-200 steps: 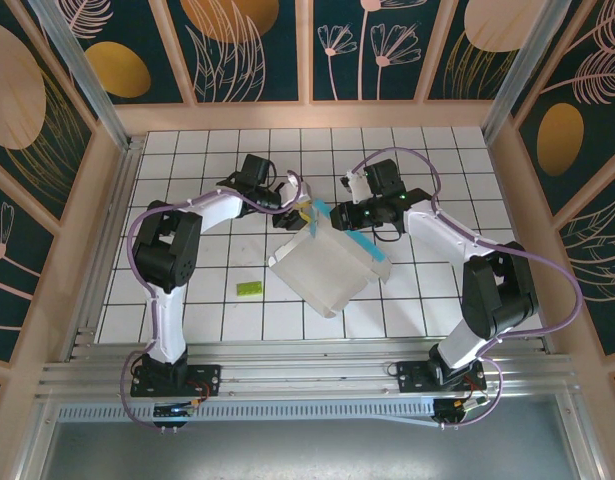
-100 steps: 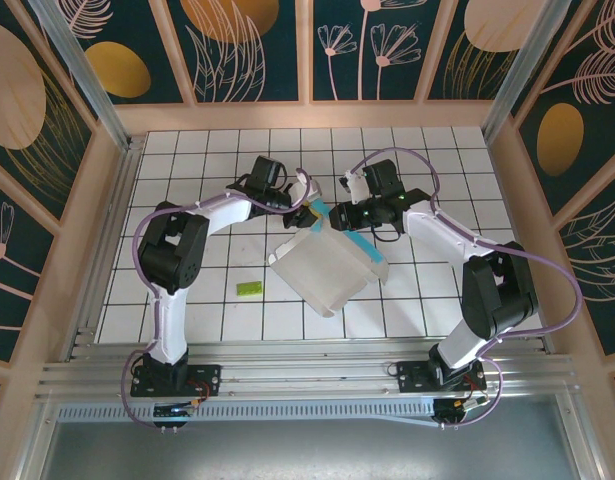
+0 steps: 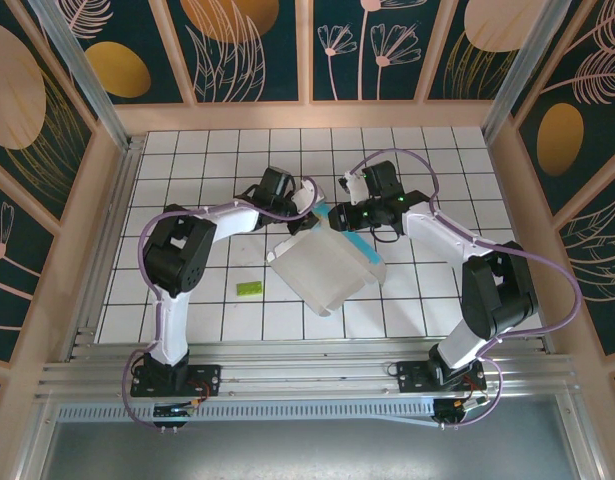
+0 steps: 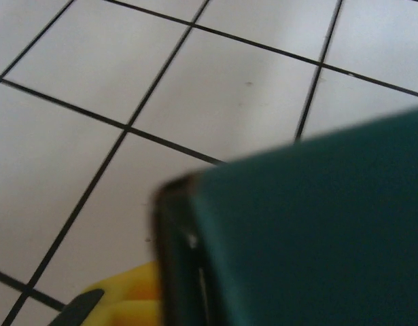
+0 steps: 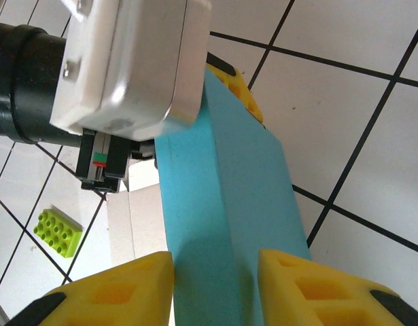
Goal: Fold the paper box
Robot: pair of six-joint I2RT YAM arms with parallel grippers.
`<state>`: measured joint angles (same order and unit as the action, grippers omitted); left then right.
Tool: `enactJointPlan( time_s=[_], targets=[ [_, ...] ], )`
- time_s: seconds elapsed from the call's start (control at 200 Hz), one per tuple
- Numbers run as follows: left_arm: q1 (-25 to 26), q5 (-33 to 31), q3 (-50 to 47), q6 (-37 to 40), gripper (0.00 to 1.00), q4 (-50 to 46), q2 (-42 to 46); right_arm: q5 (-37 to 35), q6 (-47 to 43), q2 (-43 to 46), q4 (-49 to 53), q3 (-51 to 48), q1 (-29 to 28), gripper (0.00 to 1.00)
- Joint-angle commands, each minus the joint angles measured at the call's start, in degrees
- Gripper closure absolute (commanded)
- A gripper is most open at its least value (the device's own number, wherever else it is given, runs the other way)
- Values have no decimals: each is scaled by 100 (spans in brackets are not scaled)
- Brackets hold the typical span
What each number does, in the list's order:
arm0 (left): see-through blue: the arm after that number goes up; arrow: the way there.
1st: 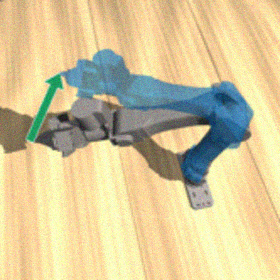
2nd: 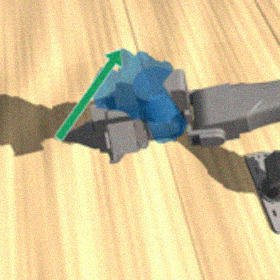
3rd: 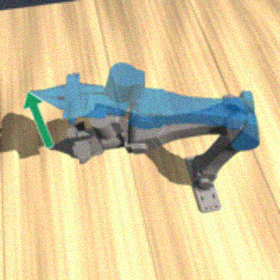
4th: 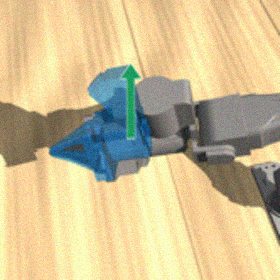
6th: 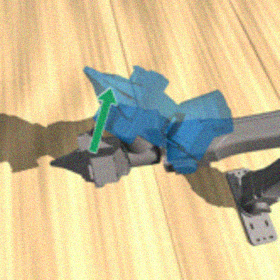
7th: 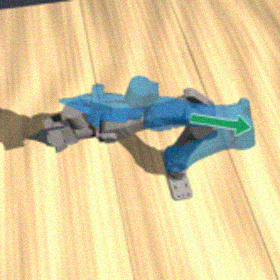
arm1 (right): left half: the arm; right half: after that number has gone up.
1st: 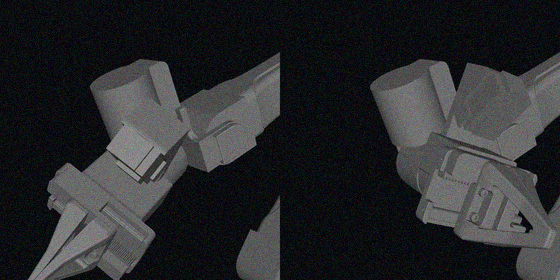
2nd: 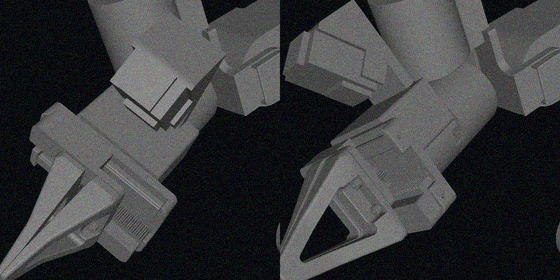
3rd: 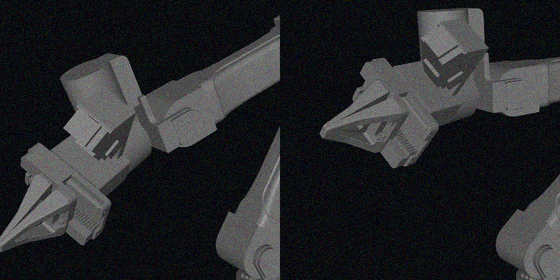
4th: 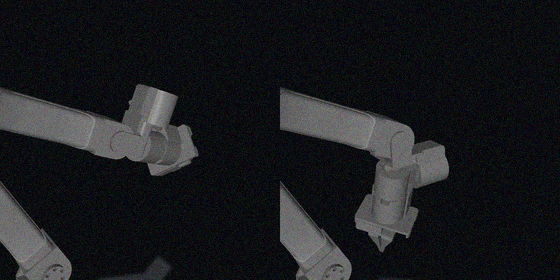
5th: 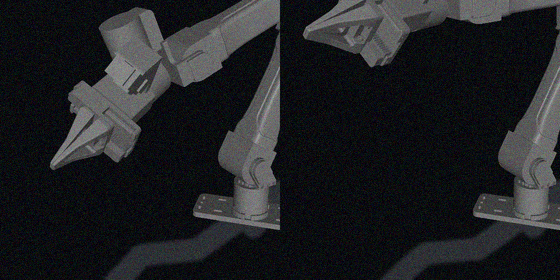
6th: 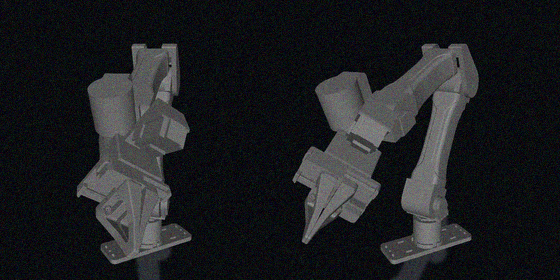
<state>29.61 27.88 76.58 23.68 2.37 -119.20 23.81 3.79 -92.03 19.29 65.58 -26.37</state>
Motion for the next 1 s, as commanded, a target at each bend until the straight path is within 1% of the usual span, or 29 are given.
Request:
enactJointPlan(
  time_s=[0.0, 0.055, 0.145, 0.18, 0.225, 0.27, 0.34, 0.38, 0.445, 0.681, 0.716, 0.731, 0.781, 0.821, 0.901, 0.966, 0.996],
  targets=[
    [-16, -638, -56, -258, 94, 150, 171, -79, 25, 132, 48, -111, -57, 62],
    [1, -728, -24, -351, 99, 145, 169, -82, 16, 131, 42, -123, -57, 62],
    [74, -995, 60, -558, 100, 94, 176, -96, 55, 130, 6, -154, -53, 62],
    [112, -1122, 121, -672, 98, 40, 161, -108, 87, 135, -32, -175, -53, 62],
    [165, -1308, 177, -840, 92, -16, 134, -131, 140, 157, -84, -194, -52, 62],
    [215, -1414, 159, -1015, 89, 3, 147, -148, 184, 175, -133, -225, -57, 62],
    [253, -1506, 64, -1278, 88, 152, 179, -174, 230, 212, -216, -267, -62, 62],
    [256, -1538, 0, -1417, 90, 261, 186, -159, 258, 229, -253, -290, -65, 62],
    [265, -1542, -28, -1483, 100, 307, 168, -148, 266, 245, -285, -320, -68, 62],
    [349, -1901, -66, -1550, 100, 387, 172, -227, 408, 282, -410, -436, -66, 62],
    [353, -1910, -108, -1602, 85, 460, 212, -244, 453, 299, -454, -459, -64, 62],
    [353, -1890, -139, -1630, 81, 513, 236, -245, 463, 313, -472, -466, -62, 62],
    [353, -1776, -244, -1673, 76, 665, 336, -244, 475, 338, -505, -489, -62, 62],
    [353, -1653, -274, -1691, 75, 694, 402, -245, 479, 347, -514, -504, -62, 62],
    [352, -1477, -250, -1713, 78, 624, 489, -229, 459, 346, -489, -498, -65, 62],
    [352, -1443, -248, -1730, 88, 614, 570, -228, 450, 343, -479, -488, -61, 62],
    [353, -1455, -257, -1753, 91, 632, 606, -226, 450, 342, -479, -487, -63, 62]
  ],
)
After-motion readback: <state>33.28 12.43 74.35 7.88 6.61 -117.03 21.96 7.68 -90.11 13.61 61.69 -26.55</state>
